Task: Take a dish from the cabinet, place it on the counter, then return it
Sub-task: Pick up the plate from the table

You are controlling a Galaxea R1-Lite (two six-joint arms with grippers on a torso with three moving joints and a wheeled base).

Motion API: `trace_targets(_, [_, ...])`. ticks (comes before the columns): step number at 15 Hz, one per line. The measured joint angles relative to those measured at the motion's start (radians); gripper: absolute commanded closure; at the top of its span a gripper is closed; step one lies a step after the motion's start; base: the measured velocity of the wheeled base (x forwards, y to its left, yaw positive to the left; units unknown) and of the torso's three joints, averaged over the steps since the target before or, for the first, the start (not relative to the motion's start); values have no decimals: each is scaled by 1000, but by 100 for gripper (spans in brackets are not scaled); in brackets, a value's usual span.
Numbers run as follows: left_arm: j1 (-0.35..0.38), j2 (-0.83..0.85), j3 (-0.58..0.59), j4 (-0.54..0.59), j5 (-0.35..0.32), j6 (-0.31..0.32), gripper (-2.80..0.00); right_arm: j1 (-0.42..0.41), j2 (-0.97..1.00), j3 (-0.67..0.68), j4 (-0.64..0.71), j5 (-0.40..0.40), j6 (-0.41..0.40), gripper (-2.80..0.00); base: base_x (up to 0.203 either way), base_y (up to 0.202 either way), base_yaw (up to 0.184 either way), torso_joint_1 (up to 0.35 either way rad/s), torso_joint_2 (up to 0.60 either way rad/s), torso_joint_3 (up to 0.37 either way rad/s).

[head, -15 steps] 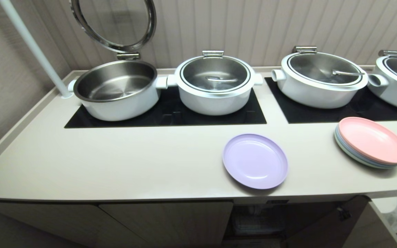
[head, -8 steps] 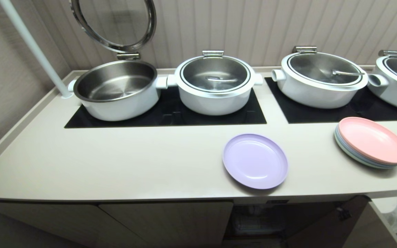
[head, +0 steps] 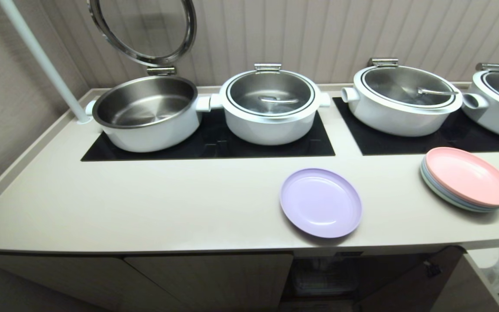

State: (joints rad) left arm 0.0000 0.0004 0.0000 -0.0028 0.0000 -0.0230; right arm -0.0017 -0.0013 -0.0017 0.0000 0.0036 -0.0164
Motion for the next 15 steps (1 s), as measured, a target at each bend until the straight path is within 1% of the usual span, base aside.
trace_targets(5, [0, 0, 0, 0, 0, 0, 0, 0, 0, 0, -1, -1, -8, 0, 0, 0, 0, 0, 0, 0])
trace_targets(8, [0, 0, 0, 0, 0, 0, 0, 0, 8, -4, 2, 1, -56, 0, 0, 0, 0, 0, 0, 0])
trace_targets(9, [0, 0, 0, 0, 0, 0, 0, 0, 23, -9, -5, 7, -57, 0, 0, 0, 0, 0, 0, 0])
trace_targets(12, [0, 0, 0, 0, 0, 0, 0, 2, 118, -70, -39, 80, -50, 0, 0, 0, 0, 0, 0, 0])
trace_targets(15, [0, 0, 0, 0, 0, 0, 0, 27, 273, -178, -54, 159, -50, 0, 0, 0, 0, 0, 0, 0])
